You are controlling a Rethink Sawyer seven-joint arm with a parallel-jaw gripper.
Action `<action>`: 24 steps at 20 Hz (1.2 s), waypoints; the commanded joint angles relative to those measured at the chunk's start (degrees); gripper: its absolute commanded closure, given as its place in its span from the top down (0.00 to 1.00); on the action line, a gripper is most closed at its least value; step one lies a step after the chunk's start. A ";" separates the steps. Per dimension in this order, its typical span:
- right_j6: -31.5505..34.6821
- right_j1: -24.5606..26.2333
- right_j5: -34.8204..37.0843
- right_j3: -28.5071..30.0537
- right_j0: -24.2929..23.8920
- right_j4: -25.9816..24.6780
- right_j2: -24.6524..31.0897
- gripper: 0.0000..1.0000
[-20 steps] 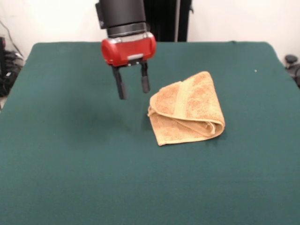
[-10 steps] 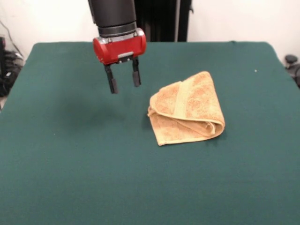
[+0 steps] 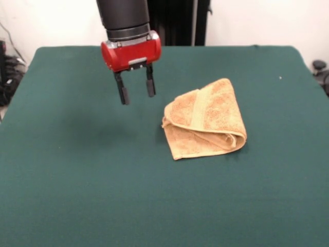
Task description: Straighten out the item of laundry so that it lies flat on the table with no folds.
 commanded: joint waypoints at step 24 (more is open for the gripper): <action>-12.18 15.92 20.62 -19.32 5.53 4.52 7.58 1.00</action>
